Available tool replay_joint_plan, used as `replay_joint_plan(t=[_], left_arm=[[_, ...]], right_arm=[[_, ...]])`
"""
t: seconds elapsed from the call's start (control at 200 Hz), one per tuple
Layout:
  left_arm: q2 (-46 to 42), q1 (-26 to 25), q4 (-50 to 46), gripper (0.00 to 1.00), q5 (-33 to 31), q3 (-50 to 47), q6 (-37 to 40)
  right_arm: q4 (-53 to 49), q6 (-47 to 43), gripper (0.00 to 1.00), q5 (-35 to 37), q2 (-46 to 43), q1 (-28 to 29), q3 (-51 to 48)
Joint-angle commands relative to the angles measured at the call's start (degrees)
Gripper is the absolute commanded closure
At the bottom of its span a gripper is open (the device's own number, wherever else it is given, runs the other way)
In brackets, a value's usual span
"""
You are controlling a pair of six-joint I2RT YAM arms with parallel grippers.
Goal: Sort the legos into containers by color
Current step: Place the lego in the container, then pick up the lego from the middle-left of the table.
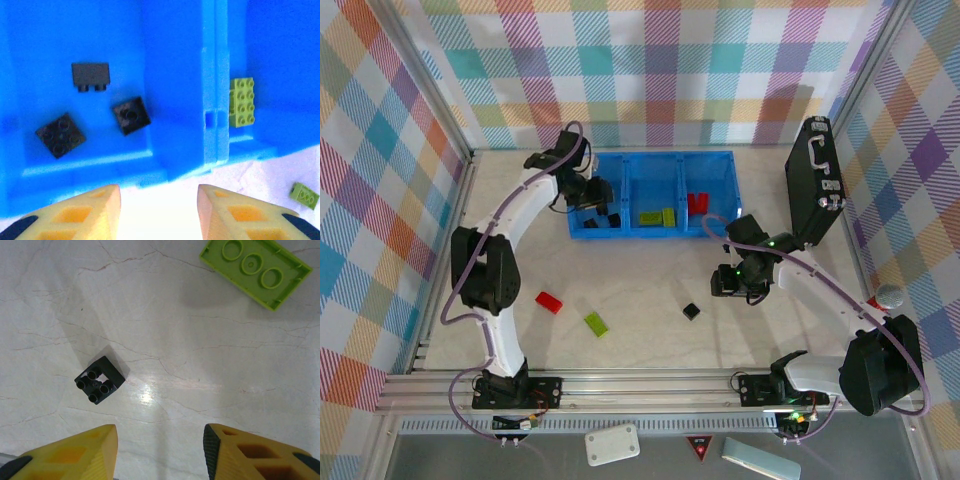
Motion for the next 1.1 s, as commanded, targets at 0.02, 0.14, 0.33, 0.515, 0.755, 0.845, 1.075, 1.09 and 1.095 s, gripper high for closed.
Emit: replay_joint_plan(t=[0.02,0.14,0.33,0.515,0.755,0.845,1.075,1.09,1.095], left_arm=[[-4.8,-2.9,-1.1,0.56,-2.4,-4.5,-2.9],[-8.1,-6.5,-1.0,0.56,-5.0,-7.7,-4.9],[-11.3,-14.2,-0.4,0.55,-9.3,-11.9,-8.7],[-12.2,-21.2,1.8,0.55,-11.0,-15.5,-13.2],[-9.6,-28.5,5.0,0.55,-11.9,-17.5,-18.3],[-7.9,-31.4,5.4,0.55,-12.1,-16.5,-18.9],[-2.6,-38.9,10.2,0.56,-5.3,-13.9,-5.2],[-2.3,-39.3,10.2,0.56,-5.1,-13.8,-3.9],[-2.2,-39.4,10.2,0.56,-5.0,-13.7,-3.5]], right_arm=[[-0.2,-0.6,0.50,-1.0,0.0,0.4,0.6],[0.2,-0.8,0.50,-1.3,-0.1,0.4,0.2],[0.9,-1.0,0.50,-2.2,-0.2,0.4,-0.3],[1.1,-1.2,0.50,-3.1,-0.3,0.4,-0.5],[0.9,-0.8,0.50,-2.8,-0.6,0.4,-0.3],[0.8,-0.4,0.50,-1.1,-1.3,0.4,-0.3],[0.4,0.7,0.49,1.7,-3.0,0.1,-0.5],[0.5,0.9,0.50,1.8,-3.1,0.0,-0.4],[0.4,0.9,0.49,1.9,-3.2,0.0,-0.4]])
